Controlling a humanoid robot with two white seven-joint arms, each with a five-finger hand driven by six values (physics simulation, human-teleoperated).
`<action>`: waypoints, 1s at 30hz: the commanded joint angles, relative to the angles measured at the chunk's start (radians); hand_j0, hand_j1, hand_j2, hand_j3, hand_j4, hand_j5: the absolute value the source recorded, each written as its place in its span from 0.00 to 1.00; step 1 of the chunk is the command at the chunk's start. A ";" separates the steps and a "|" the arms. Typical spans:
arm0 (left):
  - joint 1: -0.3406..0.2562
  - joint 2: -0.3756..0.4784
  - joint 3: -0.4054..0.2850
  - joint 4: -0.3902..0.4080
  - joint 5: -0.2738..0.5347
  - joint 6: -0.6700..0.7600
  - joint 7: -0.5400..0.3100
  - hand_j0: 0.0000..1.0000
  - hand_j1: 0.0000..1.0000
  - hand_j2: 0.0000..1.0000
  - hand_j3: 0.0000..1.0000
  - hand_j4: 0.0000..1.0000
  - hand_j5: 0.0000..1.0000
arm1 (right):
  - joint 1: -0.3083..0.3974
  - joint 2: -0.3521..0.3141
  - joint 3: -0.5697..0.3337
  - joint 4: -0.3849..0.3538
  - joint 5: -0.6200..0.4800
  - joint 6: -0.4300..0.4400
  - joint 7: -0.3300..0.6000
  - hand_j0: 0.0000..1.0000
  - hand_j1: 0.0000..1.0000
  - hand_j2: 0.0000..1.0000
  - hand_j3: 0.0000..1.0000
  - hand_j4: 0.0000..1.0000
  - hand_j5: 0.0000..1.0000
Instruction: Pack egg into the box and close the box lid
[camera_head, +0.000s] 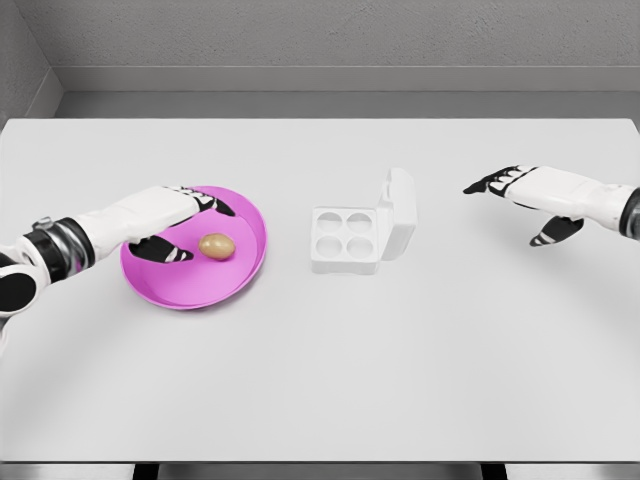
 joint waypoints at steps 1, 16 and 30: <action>0.000 -0.001 -0.004 0.005 -0.003 0.024 0.000 0.77 0.77 0.77 0.77 0.77 0.77 | 0.000 0.003 0.000 0.001 -0.005 0.000 -0.001 1.00 1.00 1.00 1.00 1.00 1.00; 0.005 -0.060 -0.033 0.007 -0.115 0.025 0.000 0.78 0.78 0.78 0.78 0.78 0.78 | 0.002 0.001 0.003 0.007 -0.005 0.002 -0.002 1.00 1.00 1.00 1.00 1.00 1.00; 0.000 -0.102 -0.062 0.065 -0.164 0.025 0.000 0.77 0.77 0.77 0.77 0.77 0.77 | 0.003 0.024 0.010 0.019 -0.003 -0.001 -0.002 1.00 1.00 1.00 1.00 1.00 1.00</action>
